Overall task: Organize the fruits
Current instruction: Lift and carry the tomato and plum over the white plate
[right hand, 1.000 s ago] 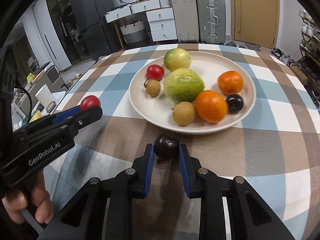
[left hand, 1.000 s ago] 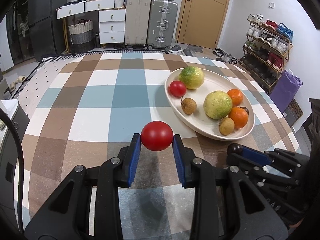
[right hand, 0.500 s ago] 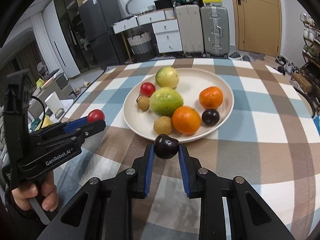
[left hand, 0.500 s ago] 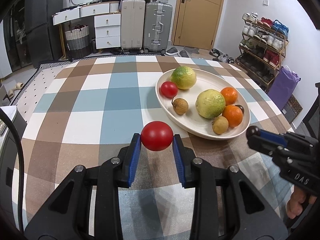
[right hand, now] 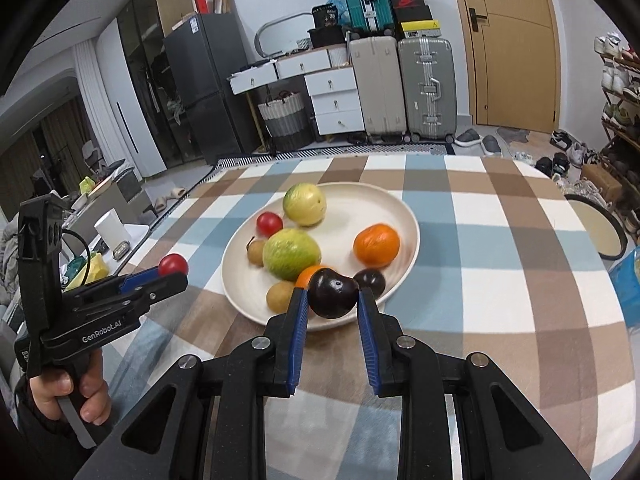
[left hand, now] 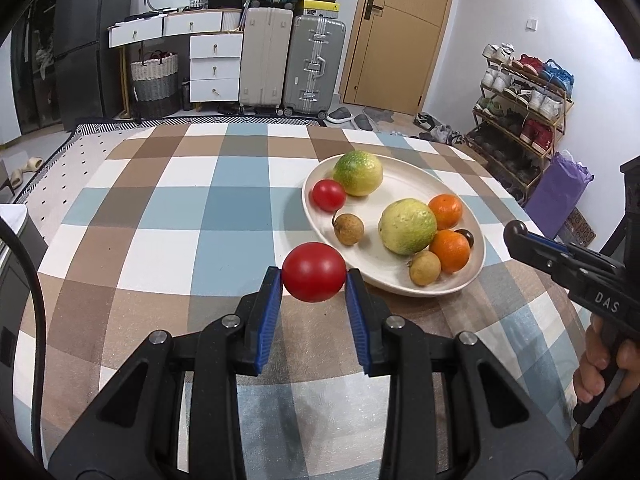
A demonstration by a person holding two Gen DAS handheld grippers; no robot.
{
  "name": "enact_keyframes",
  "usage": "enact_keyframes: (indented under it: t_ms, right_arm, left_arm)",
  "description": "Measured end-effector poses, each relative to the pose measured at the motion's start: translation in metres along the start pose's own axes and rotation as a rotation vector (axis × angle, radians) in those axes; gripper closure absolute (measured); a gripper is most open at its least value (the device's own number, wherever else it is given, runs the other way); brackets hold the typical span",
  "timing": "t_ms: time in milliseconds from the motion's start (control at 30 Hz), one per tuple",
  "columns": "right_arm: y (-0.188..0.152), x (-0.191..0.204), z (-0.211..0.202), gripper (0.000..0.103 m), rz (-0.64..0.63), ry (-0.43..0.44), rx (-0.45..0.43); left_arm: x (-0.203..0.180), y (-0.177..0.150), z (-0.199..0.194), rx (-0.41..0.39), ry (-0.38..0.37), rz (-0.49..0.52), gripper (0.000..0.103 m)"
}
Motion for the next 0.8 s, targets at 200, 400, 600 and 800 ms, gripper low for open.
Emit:
enact_keyframes:
  t_ms: [200, 400, 600, 800]
  right_arm:
    - [0.006, -0.004, 0.005, 0.077, -0.003, 0.014, -0.009]
    - [0.014, -0.006, 0.009, 0.077, -0.017, 0.016, -0.016]
    - [0.022, -0.007, 0.010, 0.077, -0.020, 0.013, -0.020]
    - [0.028, -0.010, 0.012, 0.077, -0.014, 0.016, -0.021]
  left_arm:
    - [-0.001, 0.004, -0.002, -0.016, 0.013, 0.002, 0.074]
    - [-0.007, 0.007, 0.001, -0.010, 0.000, 0.002, 0.074]
    - [-0.018, 0.017, 0.006, -0.013, 0.007, 0.030, 0.074]
    - [-0.028, 0.031, 0.015, -0.033, 0.003, 0.060, 0.074]
Point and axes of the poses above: each gripper's, at about its wrist camera, not at the fingertips, and z roughly the way its jaws point, x to its left, y to its top, the point moved 8 cm from there along z, roughly the way its jaws point, and after that the axes turned 9 degrees about z, right-handed, at the moved point
